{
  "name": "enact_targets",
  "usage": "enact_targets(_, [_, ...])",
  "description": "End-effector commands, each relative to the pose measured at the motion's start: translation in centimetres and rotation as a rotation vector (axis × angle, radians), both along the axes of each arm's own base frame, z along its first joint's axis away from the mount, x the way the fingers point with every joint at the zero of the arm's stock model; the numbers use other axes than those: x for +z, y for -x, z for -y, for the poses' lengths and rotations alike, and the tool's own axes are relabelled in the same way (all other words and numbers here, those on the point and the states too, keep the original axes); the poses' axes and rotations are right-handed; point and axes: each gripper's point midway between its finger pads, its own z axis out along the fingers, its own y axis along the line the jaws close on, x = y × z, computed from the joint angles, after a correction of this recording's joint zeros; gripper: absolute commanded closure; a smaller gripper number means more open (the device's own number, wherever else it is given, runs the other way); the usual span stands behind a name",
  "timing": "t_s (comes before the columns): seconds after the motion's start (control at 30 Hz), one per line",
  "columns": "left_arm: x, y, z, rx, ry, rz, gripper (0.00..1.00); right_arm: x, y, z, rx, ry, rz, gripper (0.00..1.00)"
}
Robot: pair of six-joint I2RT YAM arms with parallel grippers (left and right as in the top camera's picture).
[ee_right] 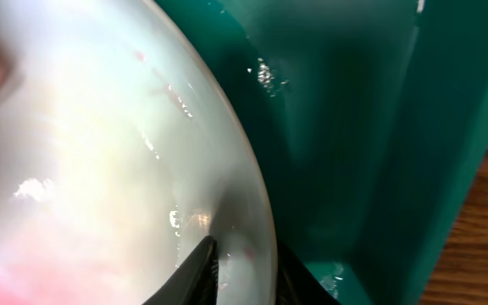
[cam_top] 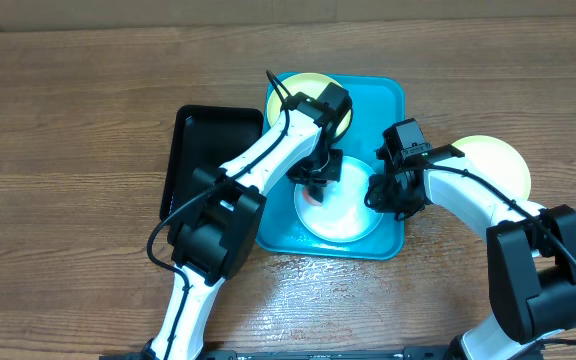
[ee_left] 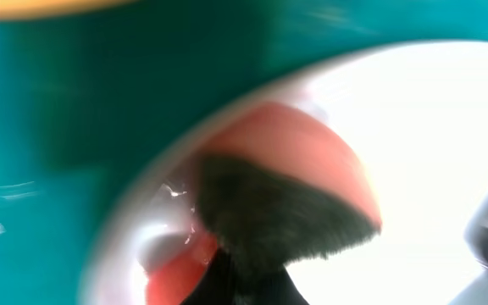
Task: Clean dirty plates on tray and stack at the side
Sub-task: 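Scrub the white plate with the sponge while the right gripper holds its rim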
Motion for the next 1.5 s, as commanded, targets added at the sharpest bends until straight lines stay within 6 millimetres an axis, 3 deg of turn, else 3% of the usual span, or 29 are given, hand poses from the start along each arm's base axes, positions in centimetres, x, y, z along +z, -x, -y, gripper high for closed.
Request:
enact_targets(0.0, [0.3, 3.6, 4.1, -0.060, 0.229, -0.174, 0.96, -0.6, 0.2, 0.7, -0.009, 0.033, -0.009, 0.78])
enact_targets(0.13, [1.2, 5.0, 5.1, -0.063, 0.301, -0.247, 0.96, -0.6, 0.2, 0.7, -0.009, 0.033, -0.009, 0.78])
enact_targets(0.27, [1.1, 5.4, 4.8, -0.072, 0.287, -0.258, 0.96, -0.6, 0.2, 0.7, -0.009, 0.033, -0.009, 0.78])
enact_targets(0.4, [0.2, 5.4, 4.3, -0.072, 0.247, -0.253, 0.96, -0.6, 0.2, 0.7, -0.009, 0.033, -0.009, 0.78])
enact_targets(0.67, [-2.2, 7.3, 3.3, -0.005, 0.170, -0.320, 0.96, -0.6, 0.2, 0.7, -0.009, 0.033, -0.009, 0.79])
enact_targets(1.07, [-1.8, 8.1, 5.4, 0.025, 0.212, -0.346, 0.96, -0.6, 0.2, 0.7, -0.009, 0.033, -0.010, 0.79])
enact_targets(1.2, [-2.4, 7.7, 4.2, 0.086, 0.136, -0.330, 0.96, -0.6, 0.2, 0.7, -0.009, 0.033, -0.010, 0.80])
enact_targets(1.47, [-2.9, 7.3, -0.3, 0.190, -0.058, -0.329, 0.96, -0.6, 0.3, 0.7, -0.009, 0.033, -0.011, 0.80])
